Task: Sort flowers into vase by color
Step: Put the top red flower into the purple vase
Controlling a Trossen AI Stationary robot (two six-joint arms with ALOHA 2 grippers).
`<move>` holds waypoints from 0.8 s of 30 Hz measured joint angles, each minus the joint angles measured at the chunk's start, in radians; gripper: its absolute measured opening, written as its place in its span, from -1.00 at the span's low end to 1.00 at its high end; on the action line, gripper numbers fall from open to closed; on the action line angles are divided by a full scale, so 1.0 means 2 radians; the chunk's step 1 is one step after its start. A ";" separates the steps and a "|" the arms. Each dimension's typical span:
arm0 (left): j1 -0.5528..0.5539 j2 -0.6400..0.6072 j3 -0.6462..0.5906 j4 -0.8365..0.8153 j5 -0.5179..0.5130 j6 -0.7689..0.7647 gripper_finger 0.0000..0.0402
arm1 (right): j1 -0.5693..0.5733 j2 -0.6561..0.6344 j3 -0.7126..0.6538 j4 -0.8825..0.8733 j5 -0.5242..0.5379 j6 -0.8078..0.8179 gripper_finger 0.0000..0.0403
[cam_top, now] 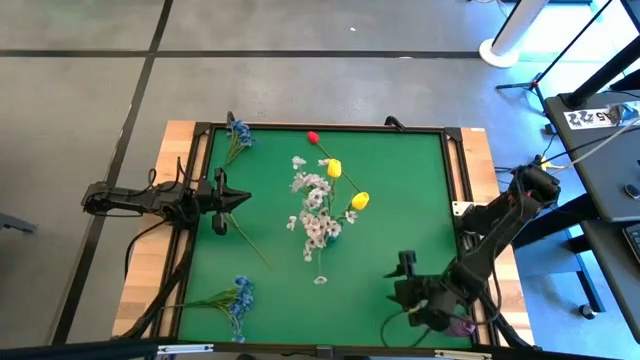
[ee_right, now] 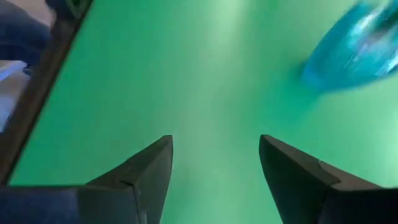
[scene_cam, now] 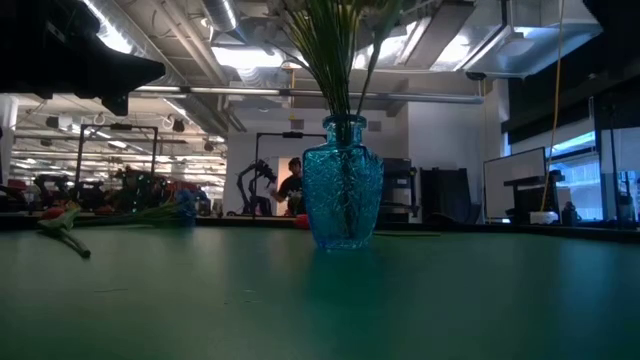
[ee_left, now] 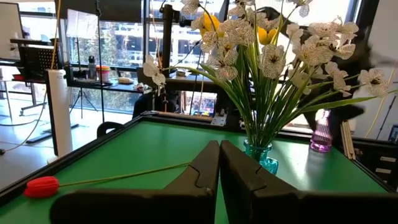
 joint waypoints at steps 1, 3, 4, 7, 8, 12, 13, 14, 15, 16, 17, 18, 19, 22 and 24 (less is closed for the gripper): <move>0.000 0.000 0.000 0.000 0.000 0.000 -0.95 | 0.008 0.000 -0.027 0.017 0.007 0.020 0.17; 0.000 0.000 0.000 0.000 0.000 0.000 -0.95 | 0.021 0.000 -0.072 0.027 0.034 0.066 0.16; 0.000 0.000 0.000 0.000 0.000 0.000 -0.95 | 0.025 -0.003 -0.093 0.023 0.057 0.095 0.15; 0.000 0.000 0.000 0.000 0.000 0.000 -0.95 | 0.010 -0.019 -0.147 -0.010 0.124 0.213 0.09; 0.000 0.000 0.000 0.000 0.000 0.000 -0.95 | -0.005 -0.025 -0.163 -0.017 0.135 0.248 0.06; 0.000 0.000 0.000 0.000 0.000 0.000 -0.95 | -0.094 -0.035 -0.206 0.000 0.153 0.294 -0.04; 0.000 0.000 0.000 0.000 0.000 0.000 -0.95 | -0.121 -0.034 -0.212 0.016 0.152 0.278 -0.06; 0.000 0.000 0.000 0.000 0.000 0.000 -0.95 | -0.151 -0.033 -0.219 0.038 0.147 0.250 -0.09; 0.000 0.000 0.000 0.000 0.000 0.000 -0.95 | -0.183 -0.030 -0.225 0.071 0.136 0.216 -0.10; 0.000 0.000 0.000 0.000 0.000 0.000 -0.95 | -0.214 -0.027 -0.232 0.106 0.122 0.180 -0.12; 0.000 0.000 0.000 0.000 0.000 0.000 -0.95 | -0.244 -0.026 -0.241 0.143 0.109 0.146 -0.13; 0.000 0.000 0.000 0.000 0.000 0.000 -0.95 | -0.273 -0.026 -0.250 0.186 0.096 0.116 -0.14; 0.000 0.000 0.000 0.000 0.000 0.000 -0.95 | -0.299 -0.025 -0.259 0.236 0.081 0.089 -0.14; 0.000 0.000 0.000 0.000 0.000 0.000 -0.95 | -0.367 -0.025 -0.288 0.373 0.044 0.015 -0.14; 0.000 0.000 0.000 0.000 0.000 0.000 -0.95 | -0.400 -0.025 -0.305 0.450 0.014 -0.026 -0.14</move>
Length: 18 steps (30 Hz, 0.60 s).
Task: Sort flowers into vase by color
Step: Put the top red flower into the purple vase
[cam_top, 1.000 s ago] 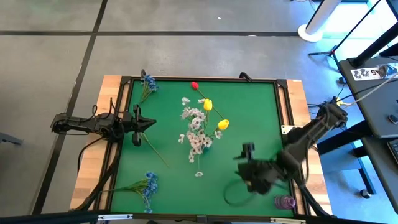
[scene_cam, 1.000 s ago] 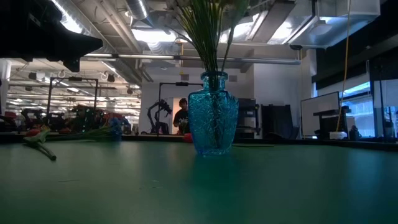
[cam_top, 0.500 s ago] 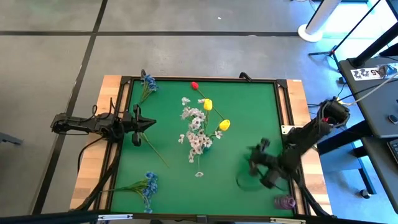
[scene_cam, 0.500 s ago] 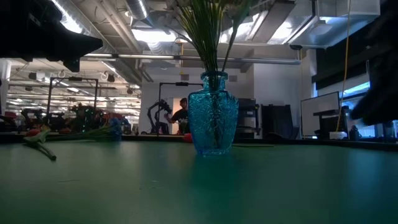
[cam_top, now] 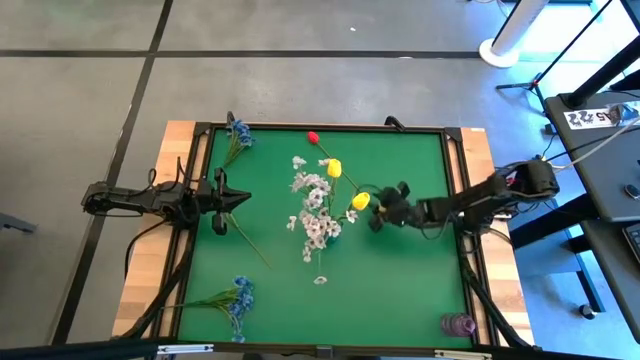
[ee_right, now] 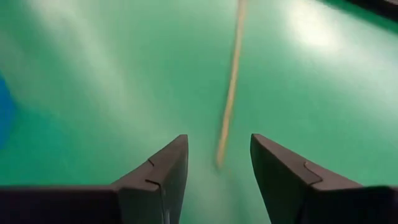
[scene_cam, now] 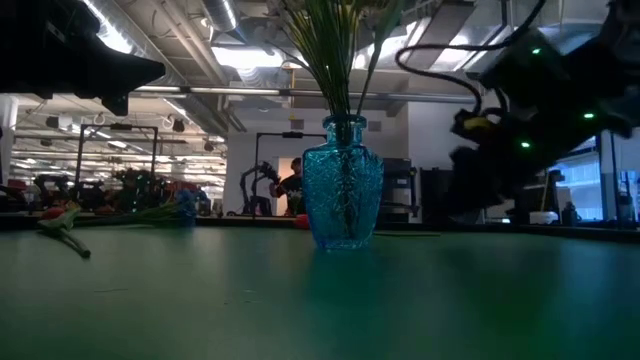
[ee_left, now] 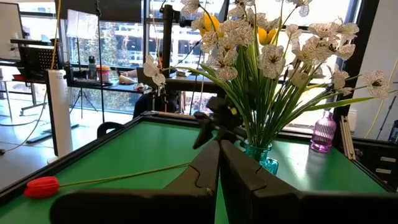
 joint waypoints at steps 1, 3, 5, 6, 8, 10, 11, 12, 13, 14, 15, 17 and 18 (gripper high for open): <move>0.000 0.000 0.000 0.000 0.000 0.000 -0.95 | -0.013 0.000 -0.006 0.030 -0.021 -0.020 -0.14; 0.000 0.000 0.000 0.000 0.000 0.000 -0.95 | -0.037 0.000 -0.011 0.049 -0.061 -0.044 -0.14; 0.000 0.000 0.000 0.000 0.000 0.000 -0.95 | -0.056 0.000 -0.012 0.040 -0.075 -0.058 -0.14; 0.000 0.000 0.000 0.000 0.000 0.000 -0.95 | -0.062 0.001 -0.012 0.038 -0.076 -0.067 -0.14; 0.000 0.000 0.000 0.000 0.000 0.000 -0.95 | -0.072 0.008 -0.012 0.046 -0.076 -0.082 -0.14; 0.000 0.000 0.000 0.000 0.000 0.000 -0.95 | -0.074 0.020 -0.012 0.061 -0.086 -0.097 -0.14; 0.000 0.000 0.000 0.000 0.000 0.000 -0.95 | -0.074 0.028 -0.012 0.073 -0.088 -0.105 -0.14; 0.000 0.000 0.000 0.000 0.000 0.000 -0.95 | -0.074 0.038 -0.012 0.079 -0.088 -0.108 -0.14; 0.000 0.000 0.000 0.000 0.000 0.000 -0.95 | -0.074 0.048 -0.012 0.082 -0.088 -0.108 -0.14; 0.000 0.000 0.000 0.000 0.000 0.000 -0.95 | -0.073 0.059 -0.012 0.087 -0.087 -0.108 -0.14; 0.000 0.000 0.000 0.000 0.000 0.000 -0.95 | -0.073 0.070 -0.012 0.093 -0.081 -0.107 -0.15; 0.000 0.000 0.000 0.000 0.000 0.000 -0.95 | -0.072 0.089 -0.011 0.105 -0.064 -0.092 -0.18; 0.000 0.000 0.000 0.000 0.000 0.000 -0.95 | -0.072 0.099 -0.011 0.112 -0.057 -0.081 -0.21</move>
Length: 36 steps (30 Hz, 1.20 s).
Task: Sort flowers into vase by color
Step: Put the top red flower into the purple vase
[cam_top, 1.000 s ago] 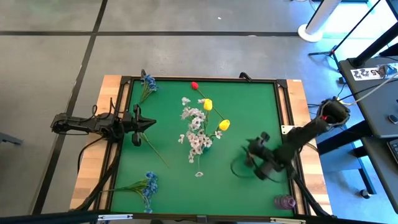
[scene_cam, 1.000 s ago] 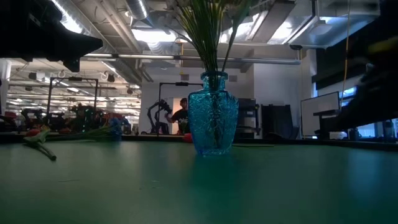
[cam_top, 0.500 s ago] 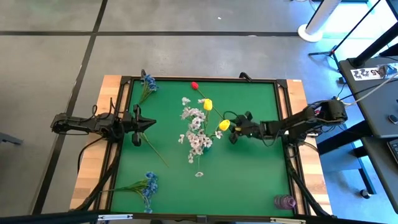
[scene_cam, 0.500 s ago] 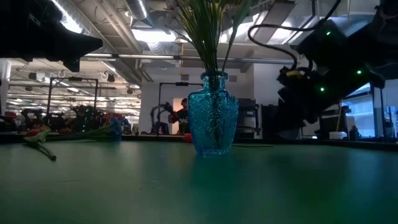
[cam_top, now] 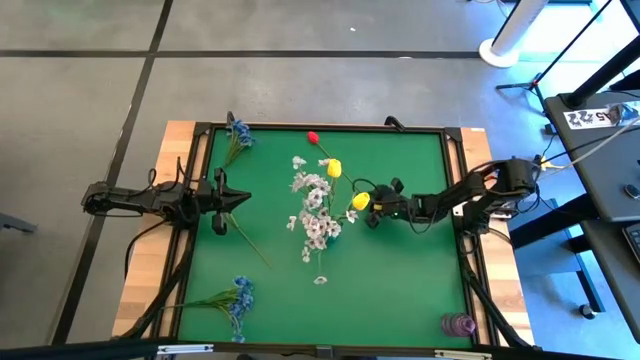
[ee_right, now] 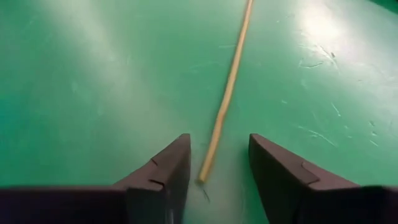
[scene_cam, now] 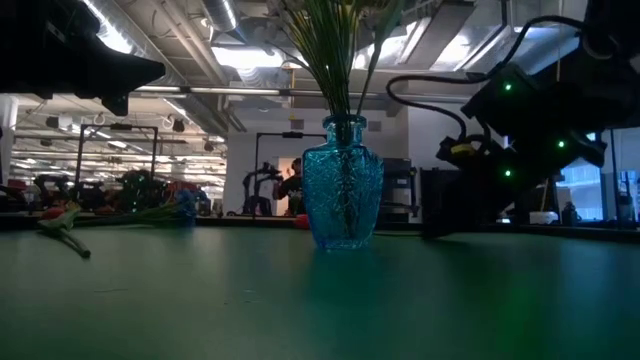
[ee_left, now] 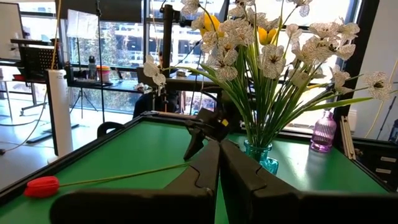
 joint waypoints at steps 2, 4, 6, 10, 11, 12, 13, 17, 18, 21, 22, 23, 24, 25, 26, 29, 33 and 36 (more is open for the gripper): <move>0.000 0.000 0.000 0.000 0.000 0.000 -0.95 | 0.000 0.017 0.001 0.005 0.003 0.008 -0.30; 0.000 0.000 0.000 0.000 0.000 0.000 -0.95 | 0.000 0.024 0.002 0.006 -0.003 0.013 -0.45; 0.000 0.000 0.000 0.000 0.000 0.000 -0.95 | 0.000 0.024 0.003 -0.008 -0.010 0.028 -0.64; 0.000 0.000 0.000 0.000 0.000 0.000 -0.95 | 0.019 0.000 0.004 -0.060 -0.009 0.043 -0.95; 0.000 0.000 0.000 0.000 0.000 0.000 -0.95 | 0.026 -0.011 0.004 -0.080 -0.009 0.053 -0.93; 0.000 0.000 0.000 0.000 0.000 0.000 -0.95 | 0.033 -0.026 0.005 -0.109 -0.010 0.068 -0.91; 0.000 0.000 0.000 0.000 0.000 0.000 -0.95 | 0.040 -0.044 0.008 -0.148 -0.015 0.082 -0.89; 0.000 0.000 0.000 0.000 0.000 0.000 -0.95 | 0.077 -0.128 0.037 -0.356 -0.040 0.157 -0.95; 0.000 0.000 0.000 0.000 0.000 0.000 -0.95 | 0.088 -0.151 0.048 -0.415 -0.049 0.183 -0.97; 0.000 0.000 0.000 0.000 0.000 0.000 -0.95 | 0.121 -0.212 0.083 -0.602 -0.092 0.253 -0.94; 0.000 0.000 0.000 0.000 0.000 0.000 -0.95 | 0.132 -0.229 0.098 -0.646 -0.115 0.275 -0.92; 0.000 0.000 0.000 0.000 0.000 0.000 -0.95 | 0.143 -0.244 0.111 -0.690 -0.143 0.292 -0.90; 0.000 0.000 0.000 0.000 0.000 0.000 -0.95 | 0.156 -0.256 0.120 -0.737 -0.177 0.306 -0.89; 0.000 0.000 0.000 0.000 0.000 0.000 -0.95 | 0.172 -0.264 0.124 -0.775 -0.212 0.319 -0.87; 0.000 0.000 0.000 0.000 0.000 0.000 -0.95 | 0.190 -0.270 0.126 -0.796 -0.245 0.337 -0.86; 0.000 0.000 0.000 0.000 0.000 0.000 -0.95 | 0.252 -0.283 0.129 -0.810 -0.307 0.398 -0.82; 0.000 0.000 0.000 0.000 0.000 0.000 -0.95 | 0.323 -0.278 0.129 -0.780 -0.306 0.441 -0.67; 0.000 0.000 0.000 0.000 0.000 0.000 -0.95 | 0.342 -0.272 0.129 -0.738 -0.231 0.445 -0.48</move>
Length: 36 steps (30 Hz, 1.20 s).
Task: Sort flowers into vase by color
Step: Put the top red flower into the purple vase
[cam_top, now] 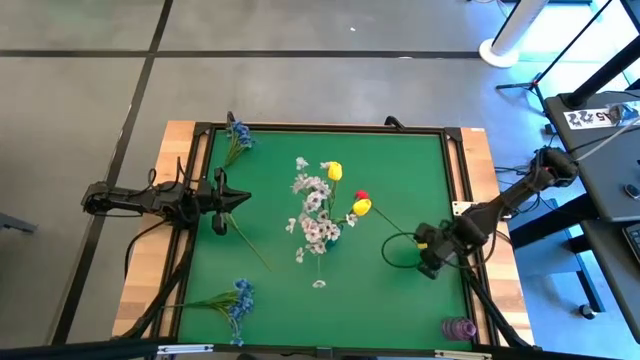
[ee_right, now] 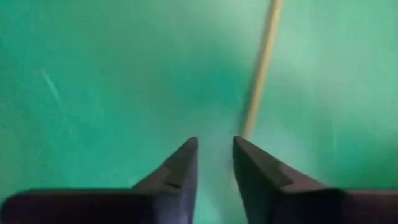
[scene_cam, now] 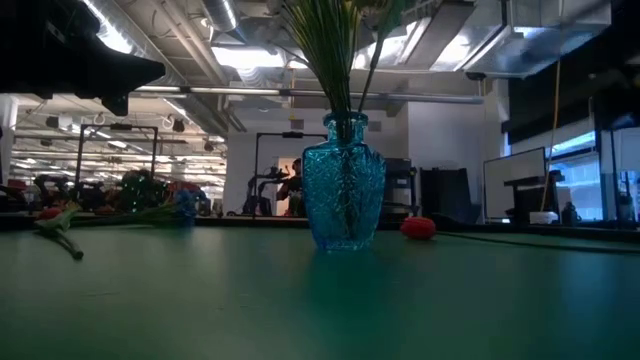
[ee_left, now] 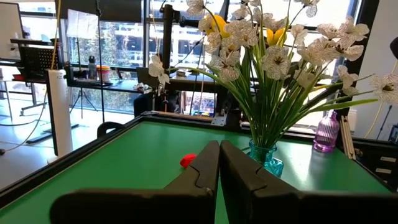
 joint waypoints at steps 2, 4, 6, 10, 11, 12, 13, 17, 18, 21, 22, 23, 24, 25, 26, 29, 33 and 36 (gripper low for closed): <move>0.000 0.000 0.000 0.000 0.000 0.000 -0.95 | 0.001 0.004 0.000 0.035 0.086 -0.001 -0.35; 0.000 0.000 0.000 0.000 0.000 0.000 -0.95 | -0.003 0.007 0.001 0.058 0.193 -0.020 -0.23; 0.000 0.000 0.000 0.000 0.000 0.000 -0.95 | -0.029 0.016 0.001 0.089 0.257 -0.066 -0.16; 0.000 0.000 0.000 0.000 0.000 0.000 -0.95 | -0.126 0.052 0.001 0.156 0.259 -0.192 -0.16; 0.000 0.000 0.000 0.000 0.000 0.000 -0.95 | -0.149 0.064 0.001 0.175 0.251 -0.222 -0.17; 0.000 0.000 0.000 0.000 0.000 0.000 -0.95 | -0.171 0.076 0.001 0.192 0.244 -0.251 -0.18; 0.000 0.000 0.000 0.000 0.000 0.000 -0.95 | -0.192 0.090 0.001 0.216 0.237 -0.276 -0.19; 0.000 0.000 0.000 -0.001 0.000 0.000 -0.95 | -0.259 0.142 0.001 0.298 0.198 -0.355 -0.20; 0.000 0.000 0.000 0.001 0.000 0.000 -0.95 | -0.271 0.154 0.001 0.318 0.192 -0.367 -0.20; 0.000 0.000 0.000 -0.001 0.000 0.000 -0.95 | -0.301 0.183 0.001 0.358 0.190 -0.382 -0.20; 0.000 0.000 0.000 -0.001 0.000 0.000 -0.95 | -0.311 0.191 0.002 0.366 0.190 -0.382 -0.20; 0.000 0.000 0.000 0.001 0.000 0.000 -0.95 | -0.324 0.196 0.001 0.368 0.189 -0.382 -0.20; 0.000 0.000 0.000 0.000 0.000 0.000 -0.95 | -0.334 0.201 0.001 0.369 0.189 -0.381 -0.20; 0.000 0.000 0.000 -0.001 0.000 0.000 -0.95 | -0.344 0.207 0.001 0.372 0.183 -0.381 -0.20; 0.000 0.000 0.000 0.000 0.001 0.000 -0.95 | -0.353 0.211 0.001 0.369 0.172 -0.381 -0.20; 0.000 0.000 0.000 0.000 0.001 0.000 -0.95 | -0.373 0.219 0.004 0.367 0.137 -0.381 -0.20; 0.000 0.000 0.000 0.000 0.002 0.000 -0.95 | -0.384 0.234 0.004 0.357 0.125 -0.381 -0.24; 0.000 0.000 0.000 0.000 0.002 0.000 -0.95 | -0.385 0.236 0.004 0.362 0.126 -0.383 -0.43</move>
